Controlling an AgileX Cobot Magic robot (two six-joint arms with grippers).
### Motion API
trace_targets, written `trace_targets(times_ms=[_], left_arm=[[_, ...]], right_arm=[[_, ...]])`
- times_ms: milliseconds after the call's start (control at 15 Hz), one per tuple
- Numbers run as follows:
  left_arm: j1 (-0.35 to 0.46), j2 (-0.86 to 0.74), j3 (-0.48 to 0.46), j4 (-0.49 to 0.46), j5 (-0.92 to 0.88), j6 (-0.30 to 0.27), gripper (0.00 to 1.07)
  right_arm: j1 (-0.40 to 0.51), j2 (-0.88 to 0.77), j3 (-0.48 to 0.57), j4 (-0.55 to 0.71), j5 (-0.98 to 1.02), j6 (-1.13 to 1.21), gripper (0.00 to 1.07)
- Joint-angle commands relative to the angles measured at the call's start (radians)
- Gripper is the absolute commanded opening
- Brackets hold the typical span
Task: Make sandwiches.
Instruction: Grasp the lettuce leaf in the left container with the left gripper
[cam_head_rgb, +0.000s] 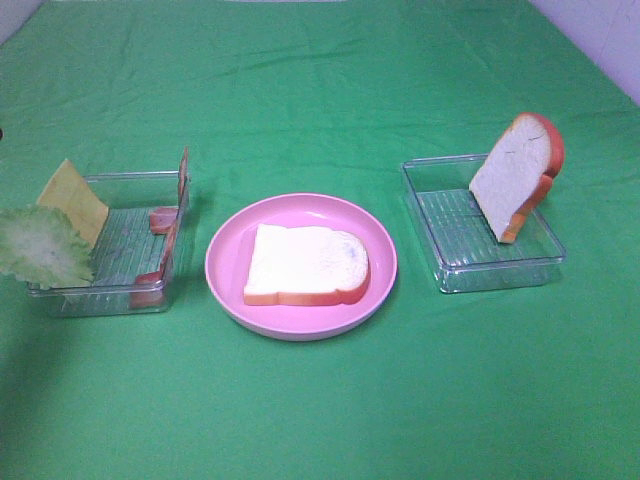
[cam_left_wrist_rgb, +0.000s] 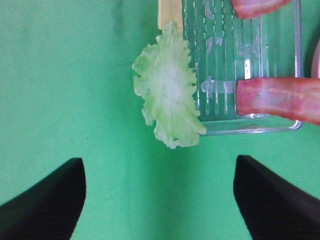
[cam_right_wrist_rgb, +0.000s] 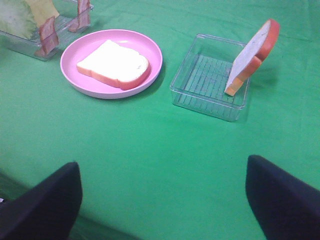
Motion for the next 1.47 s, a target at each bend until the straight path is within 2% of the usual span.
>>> trace_targets(times_ms=[67,200,400,600,800,867,933,1200,1267,1333,1467], left_arm=[[0.003,0.075,-0.012,0.028,-0.003,-0.01,0.76],[0.003,0.136,-0.012,0.062,-0.046,-0.058,0.76],[0.003,0.205,-0.012,0.026,-0.114,-0.058,0.76],[0.002,0.269,-0.012,-0.024,-0.164,-0.019,0.76],[0.002,0.308,-0.012,-0.104,-0.2,0.054,0.76],[0.002,0.31,-0.012,-0.123,-0.212,0.08,0.73],[0.002,0.31,-0.012,-0.123,-0.212,0.08,0.71],[0.002,0.31,-0.012,-0.122,-0.212,0.08,0.43],[0.002,0.31,-0.012,-0.122,-0.212,0.081,0.4],[0.002,0.31,-0.012,-0.125,-0.212,0.083,0.27],[0.002,0.31,-0.012,-0.125,-0.212,0.083,0.15]], right_arm=[[0.001,-0.015,0.003,-0.001,0.003,-0.013,0.85],[0.001,-0.015,0.003,-0.001,0.003,-0.013,0.85],[0.001,-0.015,0.003,-0.001,0.003,-0.013,0.85],[0.001,-0.015,0.003,-0.001,0.003,-0.013,0.85],[0.001,-0.015,0.003,-0.001,0.003,-0.013,0.85],[0.001,-0.015,0.003,-0.001,0.003,-0.013,0.85],[0.001,-0.015,0.003,-0.001,0.003,-0.013,0.85],[0.001,-0.015,0.003,-0.001,0.003,-0.013,0.85],[0.001,-0.015,0.003,-0.001,0.003,-0.013,0.85],[0.001,-0.015,0.003,-0.001,0.003,-0.013,0.85],[0.001,-0.015,0.003,-0.001,0.003,-0.013,0.85]])
